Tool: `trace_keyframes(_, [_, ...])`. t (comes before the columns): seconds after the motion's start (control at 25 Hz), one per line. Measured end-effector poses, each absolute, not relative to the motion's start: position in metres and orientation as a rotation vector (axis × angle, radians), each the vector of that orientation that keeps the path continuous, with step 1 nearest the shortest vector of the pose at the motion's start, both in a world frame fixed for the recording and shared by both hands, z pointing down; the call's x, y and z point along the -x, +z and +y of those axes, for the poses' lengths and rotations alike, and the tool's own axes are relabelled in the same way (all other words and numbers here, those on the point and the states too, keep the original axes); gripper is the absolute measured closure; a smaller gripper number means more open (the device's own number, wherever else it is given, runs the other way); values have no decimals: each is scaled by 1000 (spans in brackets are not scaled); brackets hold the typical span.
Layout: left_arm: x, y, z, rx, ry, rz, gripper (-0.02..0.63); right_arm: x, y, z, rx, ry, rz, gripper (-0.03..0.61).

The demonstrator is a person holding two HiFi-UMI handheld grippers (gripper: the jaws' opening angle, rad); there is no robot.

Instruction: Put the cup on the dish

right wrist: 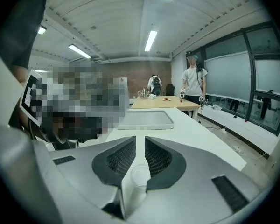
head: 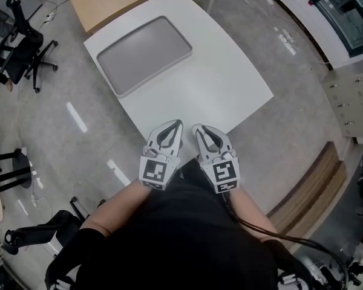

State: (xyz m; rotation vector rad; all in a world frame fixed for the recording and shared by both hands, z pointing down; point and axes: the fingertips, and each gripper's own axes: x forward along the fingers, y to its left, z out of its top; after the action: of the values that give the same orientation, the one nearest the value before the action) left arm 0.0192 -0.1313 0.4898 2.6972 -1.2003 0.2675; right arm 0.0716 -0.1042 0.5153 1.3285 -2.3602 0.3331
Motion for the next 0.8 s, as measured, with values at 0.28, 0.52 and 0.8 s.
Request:
trace_keyframes(0.28, [-26, 509, -132, -2671, 334, -1205, 607, -62, 555, -101, -1183, 401, -2355, 396])
trace_keyframes(0.52, [-29, 516, -131, -2658, 368, -1215, 607, -69, 593, -100, -1120, 443, -2289, 320])
trace_keyframes(0.8, [-21, 519, -128, -2611, 368, -1257, 607, -64, 627, -101, -1059, 483, -2242, 298])
